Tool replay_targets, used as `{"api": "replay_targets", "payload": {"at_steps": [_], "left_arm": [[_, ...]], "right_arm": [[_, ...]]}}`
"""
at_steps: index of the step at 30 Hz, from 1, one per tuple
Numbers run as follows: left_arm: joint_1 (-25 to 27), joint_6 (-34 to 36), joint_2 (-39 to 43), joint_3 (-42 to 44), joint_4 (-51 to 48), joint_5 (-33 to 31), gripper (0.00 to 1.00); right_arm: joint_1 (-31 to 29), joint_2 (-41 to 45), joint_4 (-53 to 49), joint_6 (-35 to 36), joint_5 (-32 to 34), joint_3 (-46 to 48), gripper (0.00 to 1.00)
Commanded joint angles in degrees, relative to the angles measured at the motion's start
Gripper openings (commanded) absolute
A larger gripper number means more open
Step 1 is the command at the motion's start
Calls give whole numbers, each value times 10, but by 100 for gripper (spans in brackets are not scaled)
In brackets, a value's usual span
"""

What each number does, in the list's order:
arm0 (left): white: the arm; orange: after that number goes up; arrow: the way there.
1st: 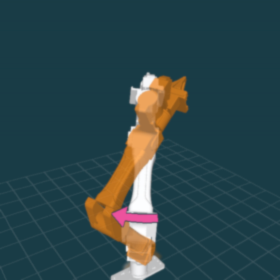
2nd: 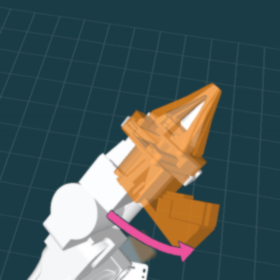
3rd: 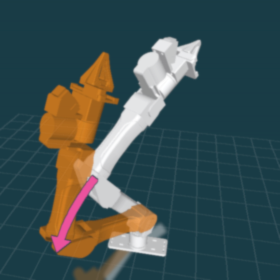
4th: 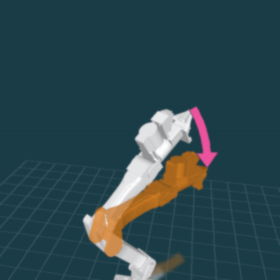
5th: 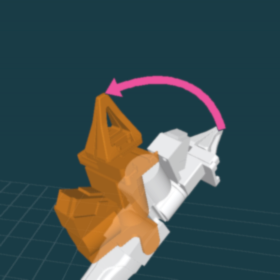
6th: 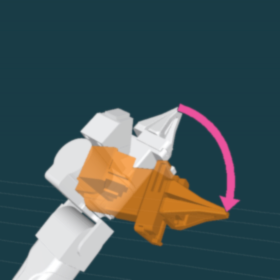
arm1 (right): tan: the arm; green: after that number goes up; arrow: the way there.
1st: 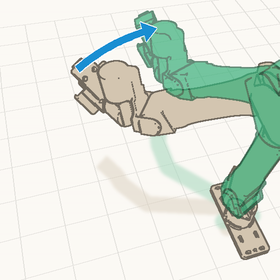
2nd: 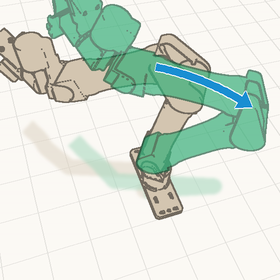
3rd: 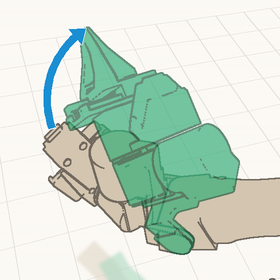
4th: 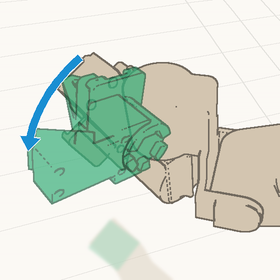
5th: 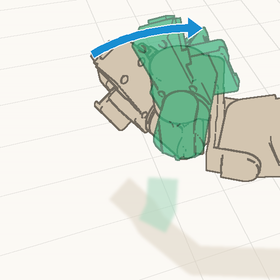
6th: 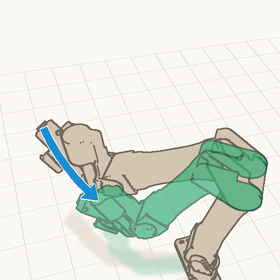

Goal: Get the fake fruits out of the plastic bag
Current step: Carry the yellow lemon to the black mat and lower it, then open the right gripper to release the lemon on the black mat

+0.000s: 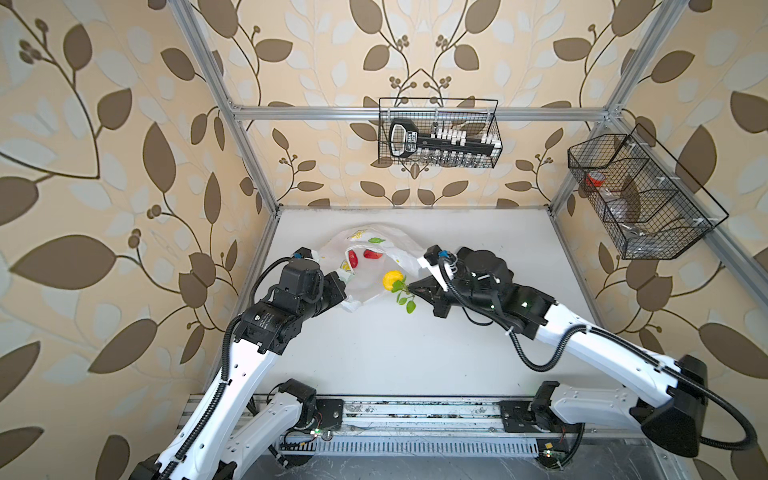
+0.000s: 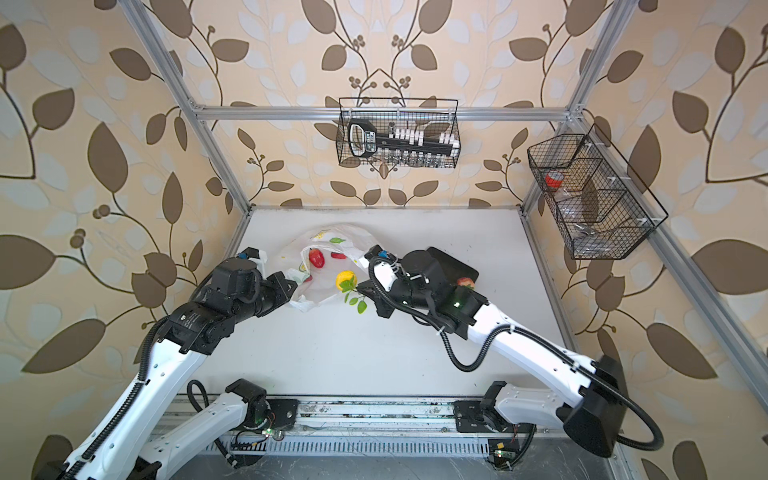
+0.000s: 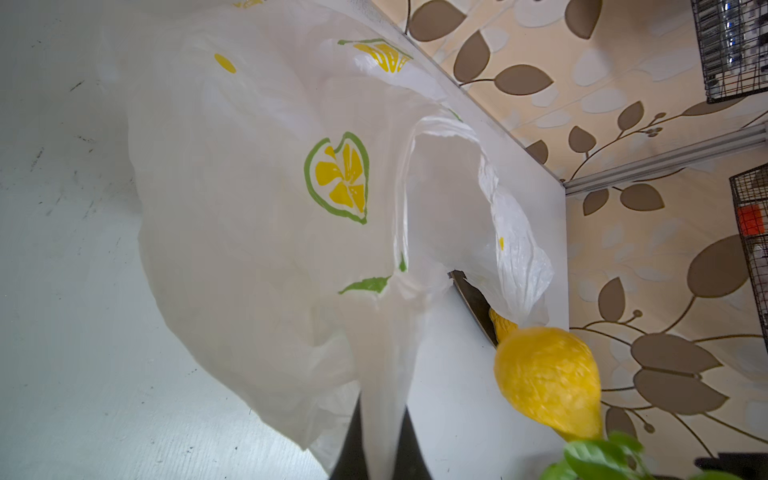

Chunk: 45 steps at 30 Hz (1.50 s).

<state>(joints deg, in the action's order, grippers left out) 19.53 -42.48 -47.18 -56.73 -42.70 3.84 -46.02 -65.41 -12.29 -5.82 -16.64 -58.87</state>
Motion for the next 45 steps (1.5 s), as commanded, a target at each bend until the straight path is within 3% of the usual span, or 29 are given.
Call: {"api": "replay_targets", "payload": {"at_steps": [1,6,10,12,16,27,43,45], "left_arm": [[3,-9,5,7,20,-8,0],[3,-7,2,6,17,-5,0],[3,-5,3,6,14,-3,0],[3,-6,3,7,14,-1,0],[3,-6,3,7,14,3,0],[3,2,8,-7,-2,1,0],[3,5,8,-11,-4,-4,0],[3,4,8,-12,-5,-5,0]], "right_arm": [[19,62,-70,-19,4,19,0],[35,149,-118,-66,88,42,0],[40,187,-124,-121,224,77,0],[41,182,-127,-157,307,98,0],[41,124,-102,-186,378,125,0],[48,-67,93,-188,486,180,0],[114,-241,193,-161,484,148,0],[115,-247,193,-161,480,149,7]]}}
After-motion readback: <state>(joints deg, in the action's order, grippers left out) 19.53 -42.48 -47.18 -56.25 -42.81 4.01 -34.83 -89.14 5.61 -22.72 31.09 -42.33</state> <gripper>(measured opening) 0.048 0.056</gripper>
